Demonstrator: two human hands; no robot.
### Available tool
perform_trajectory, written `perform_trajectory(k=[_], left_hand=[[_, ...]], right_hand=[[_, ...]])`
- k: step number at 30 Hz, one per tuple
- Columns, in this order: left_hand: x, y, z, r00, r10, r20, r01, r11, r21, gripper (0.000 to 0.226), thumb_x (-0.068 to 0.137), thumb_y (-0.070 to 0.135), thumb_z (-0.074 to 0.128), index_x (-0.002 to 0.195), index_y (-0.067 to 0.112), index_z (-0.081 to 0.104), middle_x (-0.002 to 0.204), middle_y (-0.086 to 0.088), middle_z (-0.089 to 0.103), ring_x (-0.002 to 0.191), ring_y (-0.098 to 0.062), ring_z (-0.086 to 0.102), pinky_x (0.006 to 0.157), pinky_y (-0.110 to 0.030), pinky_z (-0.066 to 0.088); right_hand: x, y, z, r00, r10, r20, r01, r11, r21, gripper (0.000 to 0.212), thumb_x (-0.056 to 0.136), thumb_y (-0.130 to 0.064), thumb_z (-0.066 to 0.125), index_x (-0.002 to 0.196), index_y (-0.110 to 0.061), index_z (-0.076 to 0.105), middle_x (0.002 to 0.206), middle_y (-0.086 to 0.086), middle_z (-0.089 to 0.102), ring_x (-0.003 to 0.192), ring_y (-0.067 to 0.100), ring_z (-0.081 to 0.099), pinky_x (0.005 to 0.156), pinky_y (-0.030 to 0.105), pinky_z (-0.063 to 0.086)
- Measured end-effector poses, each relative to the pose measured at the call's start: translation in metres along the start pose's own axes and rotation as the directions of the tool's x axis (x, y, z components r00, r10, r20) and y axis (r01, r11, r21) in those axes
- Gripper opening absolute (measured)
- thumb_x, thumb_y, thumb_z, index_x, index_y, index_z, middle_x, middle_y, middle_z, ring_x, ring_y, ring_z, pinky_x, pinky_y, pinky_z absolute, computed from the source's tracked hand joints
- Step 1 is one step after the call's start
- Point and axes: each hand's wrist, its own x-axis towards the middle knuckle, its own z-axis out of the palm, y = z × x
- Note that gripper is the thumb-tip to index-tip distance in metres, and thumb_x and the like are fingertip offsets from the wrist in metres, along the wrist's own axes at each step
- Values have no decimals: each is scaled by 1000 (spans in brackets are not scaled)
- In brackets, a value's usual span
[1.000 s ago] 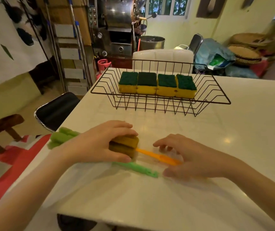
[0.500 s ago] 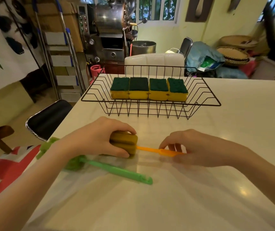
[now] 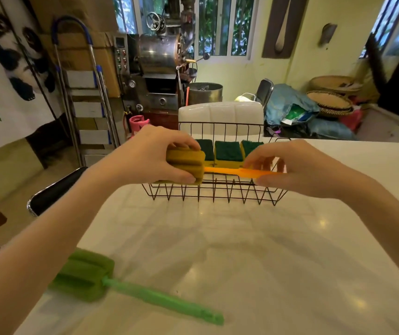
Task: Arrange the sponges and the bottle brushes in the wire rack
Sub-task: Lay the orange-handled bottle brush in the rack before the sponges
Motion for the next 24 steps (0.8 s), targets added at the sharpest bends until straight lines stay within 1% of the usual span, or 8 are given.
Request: perform_trajectory(k=[2, 5, 7, 9, 14, 18, 21, 24], left_hand=[[13, -8, -1, 1000, 2, -14, -1, 999, 32, 55, 69, 32, 73, 119, 30, 49, 104, 11, 48, 96, -9, 45, 68, -11, 36], [31, -23, 2, 999, -27, -18, 28, 998, 64, 59, 70, 33, 72, 123, 29, 46, 111, 7, 51, 100, -12, 46, 80, -23, 42], [41, -34, 8, 998, -58, -4, 58, 994, 94, 59, 70, 34, 72, 123, 29, 46, 114, 5, 53, 100, -12, 46, 83, -27, 43], [50, -44, 14, 996, -86, 27, 81, 987, 140, 57, 71, 37, 71, 121, 28, 47, 116, 3, 55, 99, -12, 47, 83, -28, 44], [64, -59, 31, 975, -181, 129, 138, 947, 289, 54, 71, 43, 68, 119, 26, 50, 114, 2, 56, 97, -13, 47, 77, -27, 42], [73, -67, 42, 951, -232, 203, 130, 899, 418, 54, 72, 47, 66, 119, 25, 51, 114, -1, 57, 105, -19, 51, 86, -34, 48], [77, -68, 46, 942, -242, 233, 109, 877, 469, 54, 73, 46, 65, 120, 22, 51, 112, -3, 57, 103, -21, 52, 84, -34, 48], [78, -68, 49, 949, -226, 219, 89, 861, 500, 52, 74, 44, 65, 119, 21, 51, 109, -3, 56, 100, -20, 52, 79, -32, 47]], right_hand=[[12, 7, 3, 1000, 15, -25, -15, 1000, -5, 24, 77, -21, 69, 91, -35, 56, 83, -20, 57, 78, 2, 55, 60, 10, 41], [31, 21, 13, 999, 40, -36, -41, 999, -19, 17, 78, -20, 68, 90, -29, 58, 87, -10, 61, 81, 8, 57, 65, 17, 44], [44, 30, 19, 998, 57, -26, -58, 998, -37, 13, 79, -20, 67, 90, -26, 61, 91, -4, 63, 83, 12, 57, 69, 22, 48], [56, 38, 25, 998, 69, 1, -69, 996, -61, 12, 79, -21, 66, 89, -26, 61, 92, -3, 63, 85, 13, 58, 71, 23, 48], [81, 51, 43, 992, 95, 83, -83, 988, -133, 12, 80, -24, 66, 91, -26, 61, 90, -7, 59, 85, 11, 56, 64, 14, 40], [98, 49, 55, 977, 119, 178, -80, 974, -212, 17, 82, -20, 63, 99, -19, 62, 90, -5, 55, 85, 12, 53, 70, 21, 42], [107, 46, 60, 961, 135, 242, -66, 960, -273, 20, 83, -18, 62, 103, -17, 61, 92, -2, 55, 85, 13, 50, 71, 25, 40], [111, 45, 67, 950, 167, 265, -78, 946, -316, 21, 85, -15, 58, 105, -15, 58, 102, 6, 60, 86, 17, 49, 72, 26, 40]])
